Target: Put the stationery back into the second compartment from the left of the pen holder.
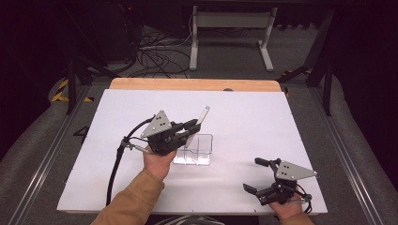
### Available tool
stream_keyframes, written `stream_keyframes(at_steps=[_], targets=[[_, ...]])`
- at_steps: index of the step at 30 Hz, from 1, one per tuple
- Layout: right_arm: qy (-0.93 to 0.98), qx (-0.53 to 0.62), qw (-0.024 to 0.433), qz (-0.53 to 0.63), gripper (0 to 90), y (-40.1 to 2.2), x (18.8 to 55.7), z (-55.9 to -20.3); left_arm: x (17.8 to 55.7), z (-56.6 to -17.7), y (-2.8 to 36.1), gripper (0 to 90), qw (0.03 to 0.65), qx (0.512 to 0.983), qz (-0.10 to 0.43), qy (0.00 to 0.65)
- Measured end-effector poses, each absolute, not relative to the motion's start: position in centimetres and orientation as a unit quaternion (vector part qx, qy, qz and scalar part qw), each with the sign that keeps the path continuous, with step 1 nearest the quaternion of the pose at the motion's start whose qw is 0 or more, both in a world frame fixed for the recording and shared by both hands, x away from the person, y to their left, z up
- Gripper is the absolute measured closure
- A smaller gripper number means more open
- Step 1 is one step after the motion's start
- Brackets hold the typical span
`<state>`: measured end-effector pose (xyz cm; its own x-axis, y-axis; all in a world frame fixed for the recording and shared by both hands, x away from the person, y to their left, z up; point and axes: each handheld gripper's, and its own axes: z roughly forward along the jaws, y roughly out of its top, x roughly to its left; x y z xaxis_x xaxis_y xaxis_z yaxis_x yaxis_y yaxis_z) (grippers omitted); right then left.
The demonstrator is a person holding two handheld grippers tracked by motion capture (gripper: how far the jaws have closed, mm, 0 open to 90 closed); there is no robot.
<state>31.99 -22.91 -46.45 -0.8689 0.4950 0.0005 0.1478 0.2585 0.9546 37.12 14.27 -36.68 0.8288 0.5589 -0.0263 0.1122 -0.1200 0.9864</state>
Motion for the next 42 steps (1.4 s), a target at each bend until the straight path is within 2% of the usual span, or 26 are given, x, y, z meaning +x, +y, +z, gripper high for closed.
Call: stream_keyframes(at_steps=[17,42], targets=[[0.78,0.201,0.15,0.574,2.4,-22.9,31.9,-46.4,38.1,-38.6,13.7,77.9,0.607,0.729,0.189,0.252],[0.781,0.2,0.147,0.574,2.4,-22.8,31.9,-46.5,37.6,-40.4,13.9,77.6,0.584,0.751,0.19,0.245]])
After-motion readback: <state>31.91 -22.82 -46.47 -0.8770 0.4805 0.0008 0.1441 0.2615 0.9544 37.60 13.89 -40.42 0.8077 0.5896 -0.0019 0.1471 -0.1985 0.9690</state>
